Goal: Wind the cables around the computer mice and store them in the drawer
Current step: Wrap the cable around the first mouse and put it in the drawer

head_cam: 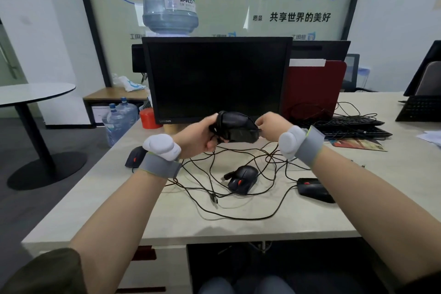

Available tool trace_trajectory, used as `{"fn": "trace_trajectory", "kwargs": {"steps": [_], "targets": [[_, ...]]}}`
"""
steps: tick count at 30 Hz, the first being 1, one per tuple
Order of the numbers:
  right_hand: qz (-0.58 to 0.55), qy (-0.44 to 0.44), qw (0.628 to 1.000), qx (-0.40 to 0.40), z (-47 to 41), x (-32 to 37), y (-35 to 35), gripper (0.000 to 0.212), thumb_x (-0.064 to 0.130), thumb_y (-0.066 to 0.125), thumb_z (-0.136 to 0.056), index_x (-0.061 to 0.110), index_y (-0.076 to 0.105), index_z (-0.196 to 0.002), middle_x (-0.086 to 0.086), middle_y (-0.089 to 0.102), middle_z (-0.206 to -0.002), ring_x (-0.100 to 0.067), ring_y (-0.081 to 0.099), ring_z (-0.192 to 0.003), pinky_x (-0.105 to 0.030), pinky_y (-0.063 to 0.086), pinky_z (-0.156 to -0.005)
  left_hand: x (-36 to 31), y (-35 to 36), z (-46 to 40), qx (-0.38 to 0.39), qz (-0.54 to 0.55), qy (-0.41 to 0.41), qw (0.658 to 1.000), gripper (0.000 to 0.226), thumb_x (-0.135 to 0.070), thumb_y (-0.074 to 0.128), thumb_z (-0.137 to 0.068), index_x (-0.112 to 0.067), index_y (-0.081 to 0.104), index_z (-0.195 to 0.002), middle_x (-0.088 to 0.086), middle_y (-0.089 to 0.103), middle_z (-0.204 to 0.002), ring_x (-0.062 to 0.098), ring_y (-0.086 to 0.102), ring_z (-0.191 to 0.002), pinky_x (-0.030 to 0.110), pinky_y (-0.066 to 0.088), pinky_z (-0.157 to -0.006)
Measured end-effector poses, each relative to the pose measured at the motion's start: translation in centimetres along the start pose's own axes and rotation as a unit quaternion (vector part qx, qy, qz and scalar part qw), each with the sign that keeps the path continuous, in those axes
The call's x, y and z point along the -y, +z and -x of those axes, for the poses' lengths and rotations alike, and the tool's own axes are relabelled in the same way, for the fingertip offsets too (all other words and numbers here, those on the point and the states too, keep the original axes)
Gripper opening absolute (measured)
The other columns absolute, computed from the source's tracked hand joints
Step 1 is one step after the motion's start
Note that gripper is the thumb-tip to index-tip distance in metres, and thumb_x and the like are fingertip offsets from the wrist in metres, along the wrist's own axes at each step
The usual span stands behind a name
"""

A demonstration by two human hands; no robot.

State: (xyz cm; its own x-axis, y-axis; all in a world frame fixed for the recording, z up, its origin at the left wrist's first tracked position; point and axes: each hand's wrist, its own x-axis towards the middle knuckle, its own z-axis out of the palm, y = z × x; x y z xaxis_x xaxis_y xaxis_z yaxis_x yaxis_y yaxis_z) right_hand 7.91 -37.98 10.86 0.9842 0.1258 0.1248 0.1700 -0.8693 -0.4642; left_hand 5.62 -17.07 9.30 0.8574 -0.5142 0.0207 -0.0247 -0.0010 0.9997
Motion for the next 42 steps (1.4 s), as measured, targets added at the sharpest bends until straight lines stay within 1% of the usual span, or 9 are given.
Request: {"fn": "trace_trajectory", "kwargs": {"steps": [6, 13, 16, 21, 25, 28, 33, 36, 42], "targets": [[0.087, 0.037, 0.995, -0.016, 0.0, 0.5, -1.3, 0.019, 0.013, 0.051, -0.082, 0.017, 0.067, -0.074, -0.003, 0.059, -0.075, -0.025, 0.057, -0.082, -0.034, 0.050, -0.076, 0.6, 0.3, -0.2, -0.012, 0.042, -0.012, 0.999, 0.040, -0.042, 0.025, -0.099, -0.016, 0.055, -0.098, 0.000, 0.057, -0.072, 0.009, 0.035, -0.055, 0.020, 0.034, -0.058], [0.049, 0.054, 0.997, -0.030, 0.1, -0.2, -1.1, 0.041, 0.054, 0.060, -0.080, 0.014, 0.062, -0.071, -0.001, 0.055, -0.066, -0.019, 0.053, -0.067, -0.029, 0.042, -0.061, 1.4, 0.5, -0.3, -0.013, 0.023, 0.040, 0.999, 0.023, -0.021, 0.037, -0.100, -0.014, 0.058, -0.092, 0.000, 0.045, -0.079, 0.008, 0.042, -0.064, 0.015, 0.046, -0.060], [0.059, 0.037, 0.997, -0.043, 0.3, 0.4, -1.4, 0.043, 0.057, 0.061, -0.078, 0.014, 0.063, -0.071, 0.000, 0.059, -0.070, -0.018, 0.058, -0.071, -0.031, 0.048, -0.066, 1.8, 0.5, -0.4, -0.038, -0.134, 0.030, 0.990, 0.023, -0.021, 0.047, -0.096, -0.014, 0.056, -0.116, 0.002, 0.056, -0.084, 0.012, 0.053, -0.073, 0.023, 0.051, -0.076], [-0.036, -0.021, 0.998, -0.054, 1.2, 3.1, -2.0, 0.033, 0.038, 0.051, -0.091, 0.017, 0.060, -0.068, 0.002, 0.053, -0.061, -0.014, 0.053, -0.061, -0.027, 0.047, -0.063, 2.4, 0.4, -1.2, -0.169, -0.355, 0.081, 0.916, 0.040, -0.034, 0.056, -0.090, -0.018, 0.051, -0.126, -0.004, 0.063, -0.097, 0.014, 0.063, -0.088, 0.030, 0.052, -0.087], [-0.260, -0.014, 0.964, 0.057, 2.2, 4.3, -1.2, 0.032, 0.018, 0.034, -0.097, 0.014, 0.053, -0.071, 0.007, 0.041, -0.043, -0.006, 0.033, -0.034, -0.015, 0.025, -0.033, 2.4, 0.4, -2.2, -0.289, -0.217, 0.143, 0.921, 0.038, -0.032, 0.053, -0.092, -0.013, 0.052, -0.124, 0.002, 0.062, -0.101, 0.014, 0.061, -0.088, 0.031, 0.052, -0.087], [-0.292, -0.061, 0.950, 0.093, 2.6, 4.1, -0.2, 0.031, 0.015, 0.029, -0.098, 0.012, 0.051, -0.077, 0.006, 0.036, -0.043, -0.006, 0.028, -0.031, -0.017, 0.022, -0.034, 1.6, 0.4, -2.6, -0.318, -0.099, 0.158, 0.930, 0.035, -0.027, 0.051, -0.094, -0.008, 0.053, -0.122, 0.000, 0.059, -0.092, 0.013, 0.059, -0.085, 0.030, 0.052, -0.087], [-0.218, -0.122, 0.963, 0.099, 3.1, 3.8, 1.8, 0.029, 0.018, 0.030, -0.100, 0.009, 0.056, -0.092, -0.001, 0.040, -0.056, -0.014, 0.041, -0.046, -0.021, 0.037, -0.046, 0.7, 1.2, -2.6, -0.281, 0.062, 0.169, 0.942, 0.029, -0.028, 0.045, -0.097, -0.003, 0.057, -0.103, 0.001, 0.058, -0.084, 0.007, 0.058, -0.078, 0.015, 0.052, -0.071], [-0.172, -0.134, 0.969, 0.120, 3.0, 3.3, 3.5, 0.030, 0.019, 0.028, -0.100, 0.010, 0.057, -0.097, -0.002, 0.044, -0.056, -0.015, 0.049, -0.048, -0.016, 0.038, -0.048, -1.0, 1.7, -2.5, -0.252, 0.181, 0.170, 0.935, 0.027, -0.030, 0.043, -0.098, -0.009, 0.055, -0.087, 0.001, 0.057, -0.085, 0.008, 0.057, -0.079, 0.019, 0.050, -0.082], [-0.231, -0.130, 0.958, 0.109, 1.4, 1.4, 2.6, 0.029, 0.022, 0.033, -0.101, 0.011, 0.059, -0.093, 0.001, 0.035, -0.055, -0.013, 0.043, -0.044, -0.018, 0.039, -0.046, -2.3, 0.6, -1.0, -0.083, 0.238, 0.135, 0.958, 0.036, -0.043, 0.037, -0.096, -0.015, 0.058, -0.105, -0.001, 0.052, -0.086, 0.008, 0.048, -0.071, 0.018, 0.047, -0.066]]}}
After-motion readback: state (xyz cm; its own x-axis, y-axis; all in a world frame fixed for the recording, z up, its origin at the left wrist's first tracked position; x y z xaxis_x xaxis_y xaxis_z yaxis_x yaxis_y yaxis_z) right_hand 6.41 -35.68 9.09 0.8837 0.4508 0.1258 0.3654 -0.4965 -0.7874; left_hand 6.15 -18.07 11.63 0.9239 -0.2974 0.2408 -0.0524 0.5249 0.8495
